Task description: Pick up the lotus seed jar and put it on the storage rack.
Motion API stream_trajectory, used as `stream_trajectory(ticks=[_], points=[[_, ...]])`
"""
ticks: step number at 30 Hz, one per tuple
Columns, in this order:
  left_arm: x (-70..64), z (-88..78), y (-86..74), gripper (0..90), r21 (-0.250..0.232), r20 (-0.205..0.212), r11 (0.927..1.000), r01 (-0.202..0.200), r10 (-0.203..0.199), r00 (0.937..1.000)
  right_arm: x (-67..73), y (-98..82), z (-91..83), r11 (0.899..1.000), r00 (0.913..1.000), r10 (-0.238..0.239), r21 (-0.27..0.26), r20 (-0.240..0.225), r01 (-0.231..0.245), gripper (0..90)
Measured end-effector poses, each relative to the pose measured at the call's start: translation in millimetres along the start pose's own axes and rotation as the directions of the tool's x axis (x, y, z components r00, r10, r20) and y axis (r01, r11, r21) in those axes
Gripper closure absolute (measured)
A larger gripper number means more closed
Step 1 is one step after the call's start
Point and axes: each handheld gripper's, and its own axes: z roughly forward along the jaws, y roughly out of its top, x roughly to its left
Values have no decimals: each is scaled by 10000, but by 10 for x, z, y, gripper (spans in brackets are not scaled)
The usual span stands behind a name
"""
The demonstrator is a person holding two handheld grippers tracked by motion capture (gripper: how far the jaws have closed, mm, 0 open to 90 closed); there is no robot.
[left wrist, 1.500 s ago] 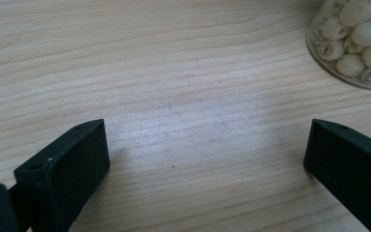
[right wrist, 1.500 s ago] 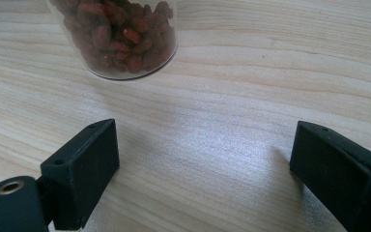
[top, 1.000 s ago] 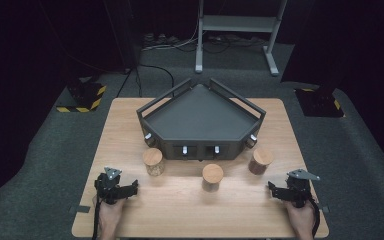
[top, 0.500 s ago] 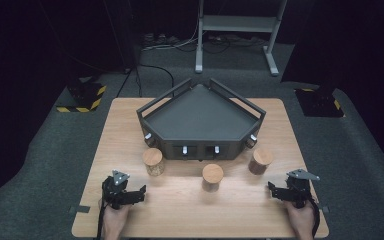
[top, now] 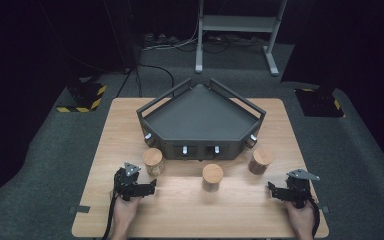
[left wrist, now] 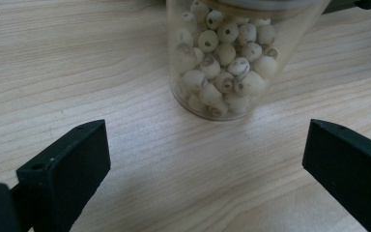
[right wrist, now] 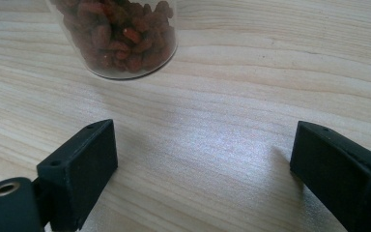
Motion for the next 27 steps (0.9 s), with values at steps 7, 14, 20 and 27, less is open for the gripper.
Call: stream_trajectory(ticks=[7, 14, 20, 27], points=[[-5, 70, 108, 40, 62, -5, 10000, 15, -15, 10000, 0, 0, 0, 10000, 10000, 4, 1, 1, -4, 91], [-21, 129, 199, 41, -111, 92, 9999, 17, -16, 10000, 0, 0, 0, 10000, 10000, 3, 2, 1, -3, 91], [-45, 181, 256, 47, -139, 172, 9999, 30, -27, 9998, 0, 0, 0, 10000, 10000, 0, 1, 1, 0, 91], [-66, 261, 325, 73, -29, 176, 9998, -174, 174, 9997, 0, 0, 0, 10000, 10000, 2, 2, 0, -2, 91]])
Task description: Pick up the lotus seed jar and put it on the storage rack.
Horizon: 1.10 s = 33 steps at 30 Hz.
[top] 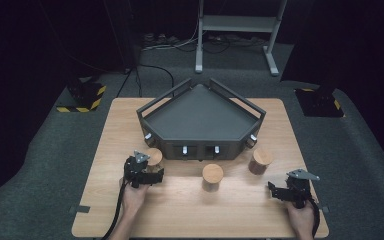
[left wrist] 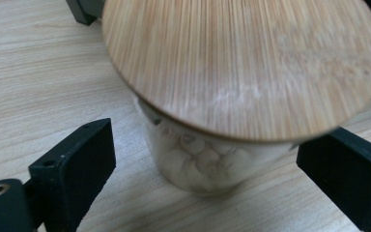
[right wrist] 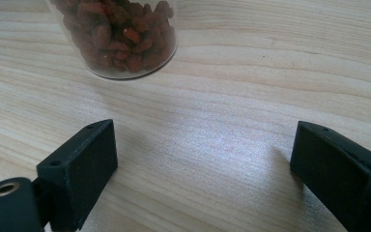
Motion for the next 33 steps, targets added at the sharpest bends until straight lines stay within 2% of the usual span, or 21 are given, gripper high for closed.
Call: stream_trajectory(ticks=[12, 19, 24, 33], points=[[11, 61, 56, 140, -152, 92, 9997, 210, -209, 9997, 0, 0, 0, 10000, 10000, -1, -2, 0, 1, 91], [-8, 108, 92, 179, -128, -107, 9999, 65, -67, 9999, 0, 0, 0, 10000, 10000, -1, 1, -1, 1, 91], [-26, 115, 98, 232, -201, -68, 9998, 7, -8, 10000, 0, 0, 0, 10000, 10000, -3, 0, -1, 3, 91], [-47, 112, 103, 245, -190, -236, 9996, -196, 192, 9995, 0, 0, 0, 10000, 10000, 0, 1, -1, 0, 91]])
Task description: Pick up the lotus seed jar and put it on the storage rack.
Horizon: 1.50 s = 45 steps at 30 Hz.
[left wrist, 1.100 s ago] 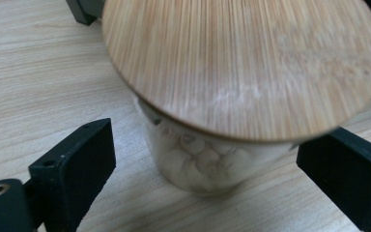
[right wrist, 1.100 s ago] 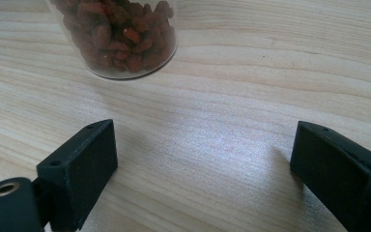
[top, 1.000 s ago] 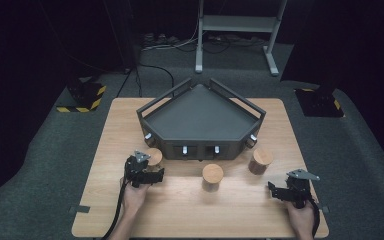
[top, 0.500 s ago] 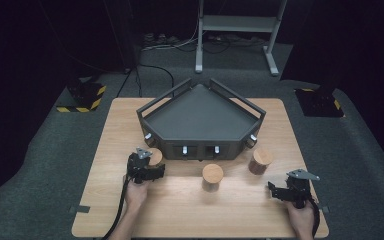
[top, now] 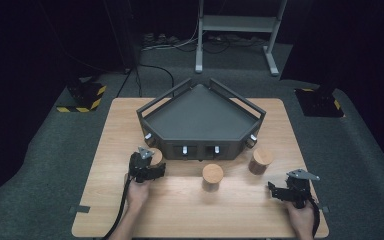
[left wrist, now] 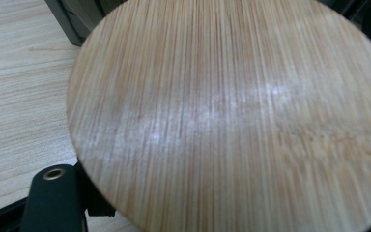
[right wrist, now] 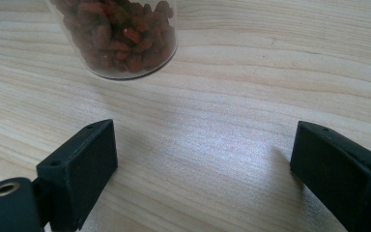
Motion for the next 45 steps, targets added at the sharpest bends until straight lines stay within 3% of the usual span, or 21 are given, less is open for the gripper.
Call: stream_trajectory(ticks=[11, 20, 32, 45], points=[[-23, -30, 2, 252, 64, -223, 9994, -327, 328, 9992, 0, 0, 0, 10000, 10000, -1, 1, -1, 1, 90], [7, -139, 25, 253, -15, -110, 9992, -411, 410, 9991, 0, 0, 0, 10000, 10000, -3, -4, -1, 3, 91], [4, -300, 71, 253, 15, 437, 9986, -538, 537, 9976, 0, 0, 1, 10000, 10000, -6, -4, 0, 6, 90], [34, -528, 193, 253, -185, 1082, 9991, -386, 404, 9933, 0, 0, 1, 10000, 10000, -5, -5, 1, 5, 90]])
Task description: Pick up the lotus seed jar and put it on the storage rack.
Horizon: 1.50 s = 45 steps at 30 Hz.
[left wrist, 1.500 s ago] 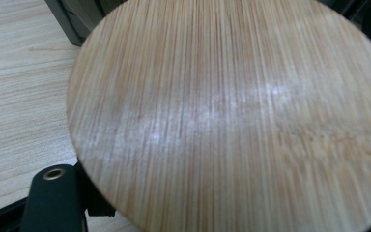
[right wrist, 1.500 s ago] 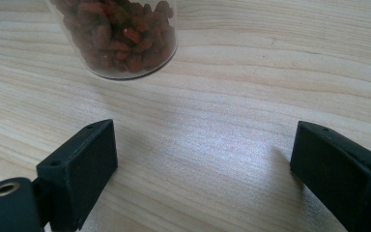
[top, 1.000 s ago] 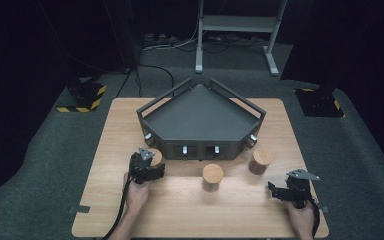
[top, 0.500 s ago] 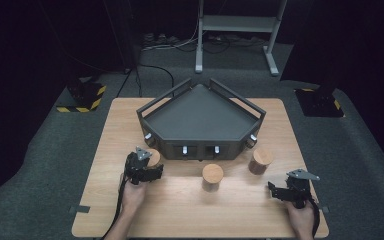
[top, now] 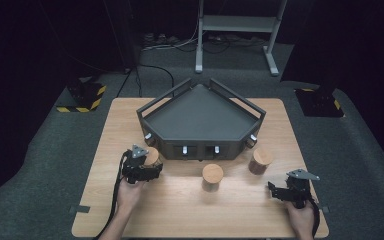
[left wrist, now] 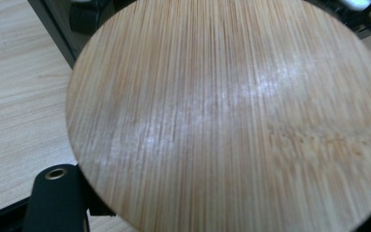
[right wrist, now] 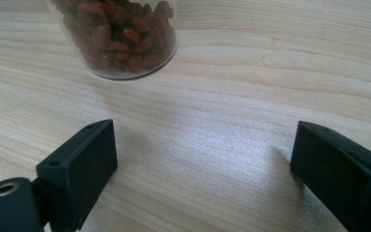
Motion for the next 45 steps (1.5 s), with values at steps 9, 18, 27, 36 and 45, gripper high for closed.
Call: stream_trajectory(ticks=[9, 18, 27, 36, 45], points=[[-37, -85, 140, 253, -13, 233, 10000, -82, 83, 9997, 0, 0, 0, 10000, 10000, 2, 1, 1, -2, 90], [-92, -158, 296, 253, 120, 389, 9990, -419, 414, 9984, 2, 0, -1, 10000, 10000, 29, 11, 1, -29, 89], [-171, -293, 517, 253, -41, 478, 9978, -660, 661, 9967, 2, 0, 0, 10000, 10000, 24, 11, 0, -24, 89], [-189, -326, 710, 253, -94, 858, 9974, -720, 726, 9937, 1, 0, 1, 10000, 10000, -5, 3, -2, 5, 88], [-233, -394, 1025, 253, -389, 1098, 9954, -877, 915, 9897, 0, 0, 1, 10000, 10000, -7, 2, -2, 7, 88]])
